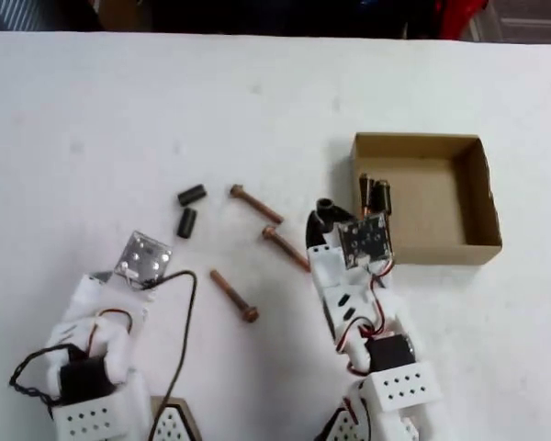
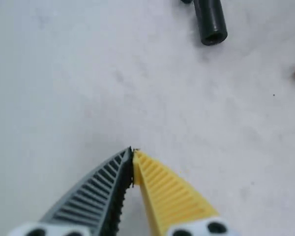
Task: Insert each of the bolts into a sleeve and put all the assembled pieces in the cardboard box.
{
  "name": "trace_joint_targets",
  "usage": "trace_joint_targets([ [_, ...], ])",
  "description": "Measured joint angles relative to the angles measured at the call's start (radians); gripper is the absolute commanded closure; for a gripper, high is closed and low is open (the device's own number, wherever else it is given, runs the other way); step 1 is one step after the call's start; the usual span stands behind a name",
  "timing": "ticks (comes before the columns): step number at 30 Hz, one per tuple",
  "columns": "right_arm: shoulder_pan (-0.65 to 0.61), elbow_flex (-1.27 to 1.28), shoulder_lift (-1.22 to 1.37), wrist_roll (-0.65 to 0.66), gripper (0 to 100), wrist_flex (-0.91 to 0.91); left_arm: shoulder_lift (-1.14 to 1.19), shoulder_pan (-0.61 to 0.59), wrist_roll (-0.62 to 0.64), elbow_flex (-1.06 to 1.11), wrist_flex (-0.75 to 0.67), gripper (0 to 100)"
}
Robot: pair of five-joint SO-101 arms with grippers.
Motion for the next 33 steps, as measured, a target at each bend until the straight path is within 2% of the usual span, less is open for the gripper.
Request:
trace_joint_targets([
  [5, 0.002, 0.052, 0.000, -0.002, 98.1, -0.166, 0.115, 0.000, -0.023, -0.213, 0.069, 98],
  [14, 0.002, 0.055, 0.000, -0.002, 98.1, -0.141, 0.661, 0.000, -0.025, -0.552, 0.118, 98],
  [18, 0.002, 0.055, 0.000, -0.002, 98.1, -0.133, 0.890, 0.057, -0.023, -0.671, 0.135, 98],
  [24, 0.002, 0.055, 0.000, -0.002, 98.1, -0.129, 1.185, 0.227, 0.166, -0.801, 0.219, 98],
  [27, 0.002, 0.055, 0.000, -0.002, 98.1, -0.101, 1.309, 0.313, 0.061, -0.850, 0.258, 98],
  [30, 0.002, 0.055, 0.000, -0.002, 98.1, -0.089, 1.402, 0.384, -0.166, -0.879, 0.305, 98],
  [33, 0.002, 0.055, 0.000, -0.002, 98.1, -0.089, 1.439, 0.394, -0.408, -0.901, 0.310, 98],
])
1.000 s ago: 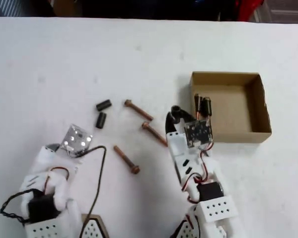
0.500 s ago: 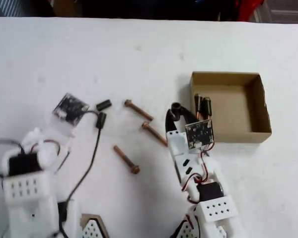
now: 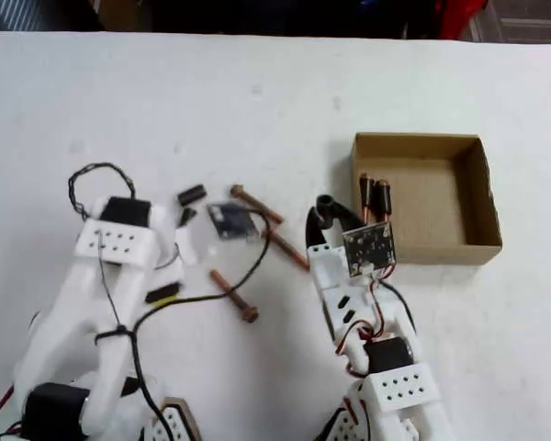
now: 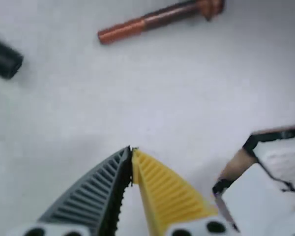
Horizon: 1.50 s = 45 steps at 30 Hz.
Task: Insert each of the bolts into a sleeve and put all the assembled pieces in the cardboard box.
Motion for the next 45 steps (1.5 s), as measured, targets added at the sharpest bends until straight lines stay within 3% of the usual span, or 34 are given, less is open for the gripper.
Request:
trace_joint_targets([
  [5, 0.000, 0.000, 0.000, 0.000, 98.1, 0.000, 0.002, 0.006, -0.282, -0.012, -0.029, 98],
  [14, 0.000, 0.000, 0.000, 0.000, 98.1, 0.000, 0.006, 0.046, -0.491, 0.015, -0.241, 98],
  [20, 0.000, 0.000, 0.000, 0.000, 98.1, 0.000, 0.006, 0.080, -0.520, 0.077, -0.342, 98],
  [28, 0.121, 0.000, 0.000, 0.000, 98.1, 0.000, 0.008, 0.203, -0.618, 0.180, -0.531, 98],
  [35, 0.192, 0.000, 0.000, 0.000, 98.1, 0.000, 0.008, 0.315, -0.628, 0.192, -0.542, 97],
  [41, 0.242, 0.000, 0.000, 0.000, 98.1, 0.000, 0.008, 0.338, -0.628, 0.213, -0.542, 86],
  [45, 0.249, 0.000, 0.000, 0.000, 98.1, 0.000, 0.008, 0.338, -0.626, 0.241, -0.543, 86],
])
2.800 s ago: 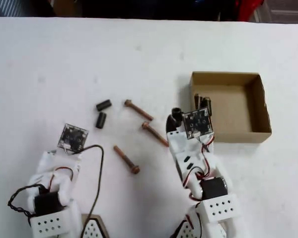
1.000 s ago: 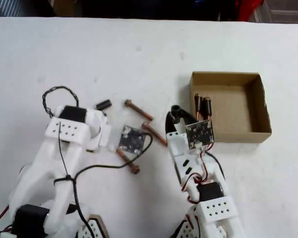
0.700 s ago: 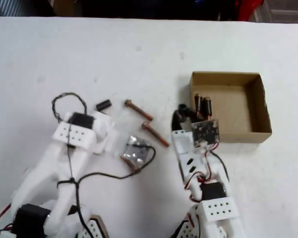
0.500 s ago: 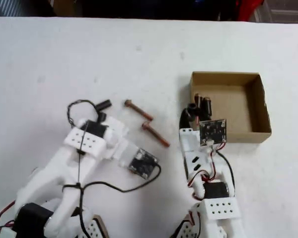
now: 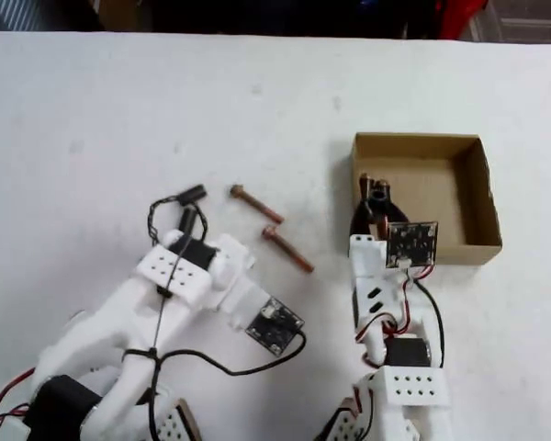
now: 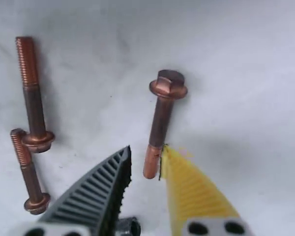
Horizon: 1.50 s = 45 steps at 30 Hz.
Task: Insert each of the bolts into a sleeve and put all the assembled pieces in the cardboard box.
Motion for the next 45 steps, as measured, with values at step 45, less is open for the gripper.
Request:
trace_joint_targets([
  [45, -0.002, 0.000, 0.000, 0.000, 98.1, 0.000, 0.181, 0.080, 0.044, 0.002, -0.077, 86],
])
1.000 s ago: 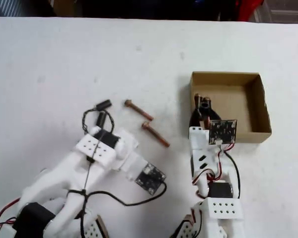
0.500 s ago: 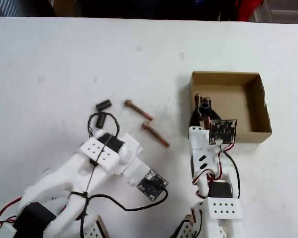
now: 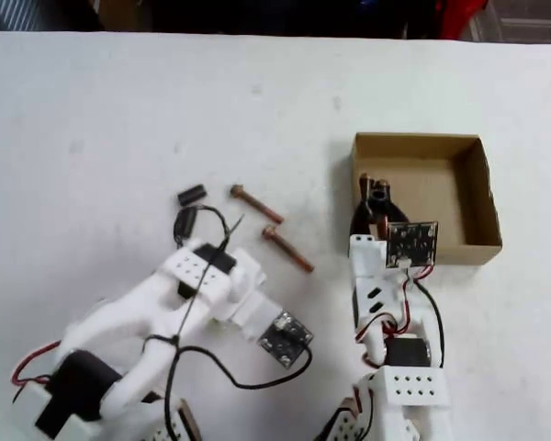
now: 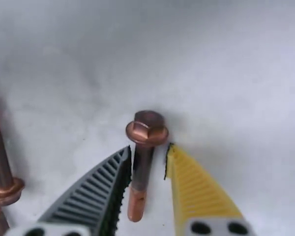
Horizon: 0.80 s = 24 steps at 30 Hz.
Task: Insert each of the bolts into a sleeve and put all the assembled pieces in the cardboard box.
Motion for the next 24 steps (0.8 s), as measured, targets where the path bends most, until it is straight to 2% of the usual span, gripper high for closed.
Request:
trace_joint_targets([
  [9, 0.000, 0.000, 0.000, 0.000, 98.1, 0.000, 0.041, -0.005, 0.002, -0.029, 0.005, 86],
  [13, 0.000, 0.000, 0.000, 0.000, 98.1, 0.000, 0.043, -0.005, 0.002, -0.028, 0.006, 98],
  [16, 0.000, 0.000, 0.000, 0.000, 98.1, 0.000, 0.060, -0.008, 0.002, -0.026, 0.009, 96],
  [24, 0.000, 0.000, 0.000, 0.000, 98.1, 0.000, 0.060, -0.008, 0.002, -0.026, 0.009, 98],
])
